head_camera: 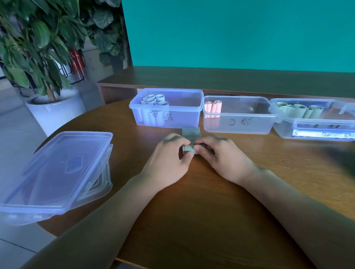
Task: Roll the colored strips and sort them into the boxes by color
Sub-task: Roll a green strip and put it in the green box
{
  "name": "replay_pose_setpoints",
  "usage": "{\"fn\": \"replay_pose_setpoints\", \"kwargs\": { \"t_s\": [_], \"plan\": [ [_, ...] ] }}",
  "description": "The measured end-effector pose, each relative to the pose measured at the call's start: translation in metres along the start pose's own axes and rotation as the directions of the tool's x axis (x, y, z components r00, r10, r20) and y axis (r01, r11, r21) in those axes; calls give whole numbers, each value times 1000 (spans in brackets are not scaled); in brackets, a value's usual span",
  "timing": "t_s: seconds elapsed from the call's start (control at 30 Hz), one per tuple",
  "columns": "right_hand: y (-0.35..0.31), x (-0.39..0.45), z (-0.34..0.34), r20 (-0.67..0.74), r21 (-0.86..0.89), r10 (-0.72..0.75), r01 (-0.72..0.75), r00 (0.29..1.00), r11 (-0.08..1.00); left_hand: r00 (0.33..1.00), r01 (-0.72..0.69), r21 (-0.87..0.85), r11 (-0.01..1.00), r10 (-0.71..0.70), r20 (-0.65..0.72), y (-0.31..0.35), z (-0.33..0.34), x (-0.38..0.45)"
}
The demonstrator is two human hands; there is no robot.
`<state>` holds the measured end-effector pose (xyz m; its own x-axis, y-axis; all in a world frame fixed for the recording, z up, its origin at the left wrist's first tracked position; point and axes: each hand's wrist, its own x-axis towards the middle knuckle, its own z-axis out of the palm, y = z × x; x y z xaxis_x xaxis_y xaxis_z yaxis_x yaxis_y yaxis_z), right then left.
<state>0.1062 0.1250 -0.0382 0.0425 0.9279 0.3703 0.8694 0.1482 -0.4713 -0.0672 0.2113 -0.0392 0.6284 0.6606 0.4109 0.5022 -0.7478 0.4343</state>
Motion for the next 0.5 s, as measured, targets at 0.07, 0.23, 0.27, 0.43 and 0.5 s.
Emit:
{"fn": "replay_pose_setpoints", "kwargs": {
  "t_s": [0.07,0.23,0.27,0.43,0.5],
  "plan": [
    [1,1,-1,-11,-38,1,-1,1000,999,999,22,29,999,-23,23,-1,0,1],
    [1,0,0,-64,-65,-40,36,997,997,997,50,51,997,-53,47,-5,3,6],
    [1,0,0,-75,-66,-41,36,996,997,997,57,50,997,-60,52,-6,3,7],
    [6,3,1,-73,-90,-6,-1,997,996,999,27,-13,1000,-27,-23,-2,1,6],
    [8,6,2,-61,-101,1,-7,998,995,997,-18,-50,999,15,-71,-2,0,5]
  ]
}}
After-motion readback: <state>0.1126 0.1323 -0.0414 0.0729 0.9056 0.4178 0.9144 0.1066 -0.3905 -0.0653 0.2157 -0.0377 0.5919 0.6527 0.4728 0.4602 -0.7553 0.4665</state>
